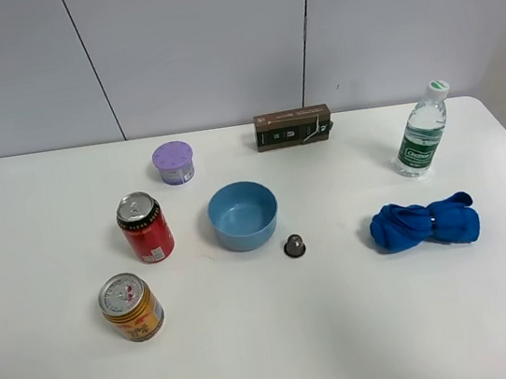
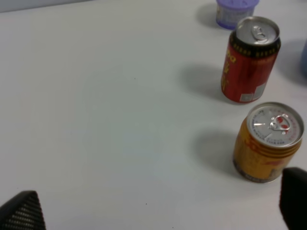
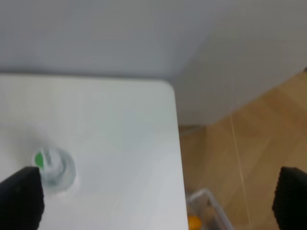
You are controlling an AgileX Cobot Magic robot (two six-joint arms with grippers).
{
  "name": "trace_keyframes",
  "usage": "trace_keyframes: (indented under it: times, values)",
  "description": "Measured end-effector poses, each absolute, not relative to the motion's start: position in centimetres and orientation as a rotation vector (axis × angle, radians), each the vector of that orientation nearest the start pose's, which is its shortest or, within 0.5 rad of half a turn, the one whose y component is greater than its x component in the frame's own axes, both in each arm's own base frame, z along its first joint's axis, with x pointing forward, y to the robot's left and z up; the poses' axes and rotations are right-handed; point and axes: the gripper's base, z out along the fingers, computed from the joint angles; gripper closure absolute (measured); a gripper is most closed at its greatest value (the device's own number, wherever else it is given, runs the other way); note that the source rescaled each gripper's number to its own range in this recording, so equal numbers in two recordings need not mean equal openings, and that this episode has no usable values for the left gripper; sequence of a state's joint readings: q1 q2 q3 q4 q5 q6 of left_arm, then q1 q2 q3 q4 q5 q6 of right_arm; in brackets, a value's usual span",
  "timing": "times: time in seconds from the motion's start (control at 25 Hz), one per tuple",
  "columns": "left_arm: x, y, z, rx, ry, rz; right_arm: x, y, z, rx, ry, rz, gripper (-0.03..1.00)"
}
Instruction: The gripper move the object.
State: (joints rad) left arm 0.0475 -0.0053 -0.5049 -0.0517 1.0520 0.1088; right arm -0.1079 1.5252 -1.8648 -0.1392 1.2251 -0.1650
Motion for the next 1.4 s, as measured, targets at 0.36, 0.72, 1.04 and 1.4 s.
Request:
trace_keyframes:
  times: [0.36,0.72,1.04,1.4]
  values:
    - [-0.6,-0.4,27.9,0.064,2.024,0.037,22.9,-3.9,43.0,-0.057,2.492,-0.287,0.09]
    - [-0.6,-0.4,27.9,0.064,2.024,0.037,12.8,-2.1,42.4,-0.048,2.371,-0.213,0.09]
    - [-0.6,-0.4,27.9,0.064,2.024,0.037,7.0,-1.1,38.8,0.031,2.331,-0.148,-0.01]
    - [-0.6,-0.4,27.9,0.064,2.024,0.037,1.2,0.1,33.6,-0.011,2.238,-0.102,-0.02]
